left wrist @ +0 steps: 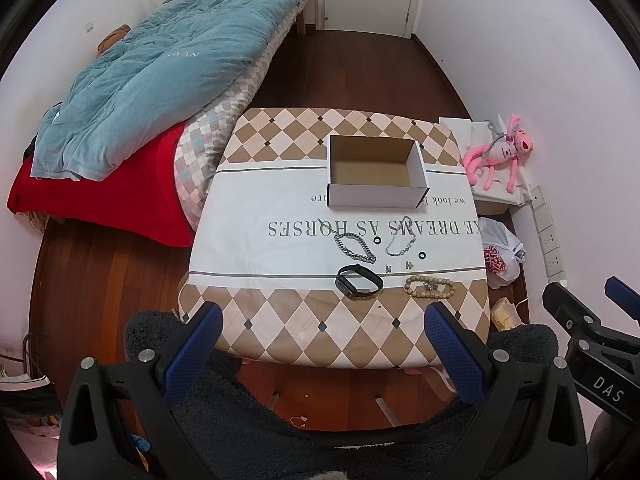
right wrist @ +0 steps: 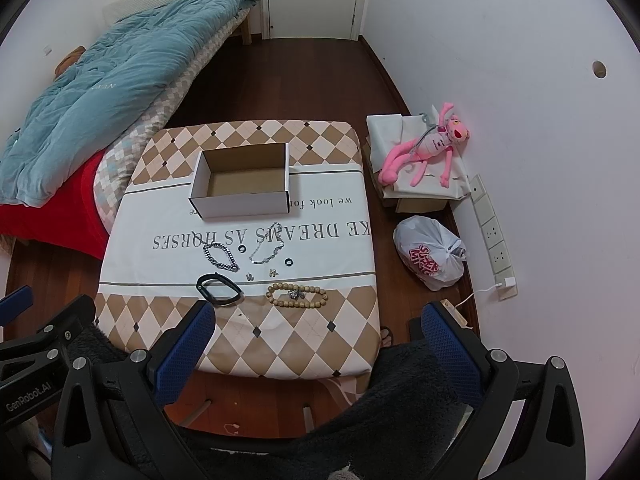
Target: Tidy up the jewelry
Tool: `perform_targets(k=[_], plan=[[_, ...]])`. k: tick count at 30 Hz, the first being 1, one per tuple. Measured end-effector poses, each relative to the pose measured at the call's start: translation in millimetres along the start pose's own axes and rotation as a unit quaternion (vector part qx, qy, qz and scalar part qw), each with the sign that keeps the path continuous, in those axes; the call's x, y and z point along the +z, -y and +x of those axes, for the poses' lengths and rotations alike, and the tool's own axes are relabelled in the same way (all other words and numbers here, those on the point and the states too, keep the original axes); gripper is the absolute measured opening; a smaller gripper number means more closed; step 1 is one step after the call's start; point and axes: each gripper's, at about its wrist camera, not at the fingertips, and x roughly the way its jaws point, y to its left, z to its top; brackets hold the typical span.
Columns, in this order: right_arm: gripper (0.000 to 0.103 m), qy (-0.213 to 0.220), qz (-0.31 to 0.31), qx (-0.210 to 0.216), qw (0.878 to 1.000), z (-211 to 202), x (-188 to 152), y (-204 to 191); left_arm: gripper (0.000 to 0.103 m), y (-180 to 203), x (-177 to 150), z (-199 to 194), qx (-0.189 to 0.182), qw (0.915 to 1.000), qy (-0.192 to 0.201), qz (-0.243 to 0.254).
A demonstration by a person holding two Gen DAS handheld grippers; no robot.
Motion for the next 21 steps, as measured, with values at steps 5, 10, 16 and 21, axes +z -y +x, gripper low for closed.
perform_targets(k=[5,10,16,21], plan=[[0.103,0.001,-0.001,0.0,1.0,0,-1,-2,0.103,-2,-1,0,0.0,1.0,0.001,0.0],[0.103,0.003,-0.001,0.001,1.0,0,-1,-3,0.103,-1,1,0,-0.003,1.0,0.002,0.0],[0.103,0.011,0.011,0.001,1.0,-6,21,7,0.103,-3,9,17,0.011,0.9999,0.009,0.0],[0.103,-0.001,0.043,-0.003,0.999,46,27,27,0.103,-4,25,58,0.041,0.9991,0.006,0.003]])
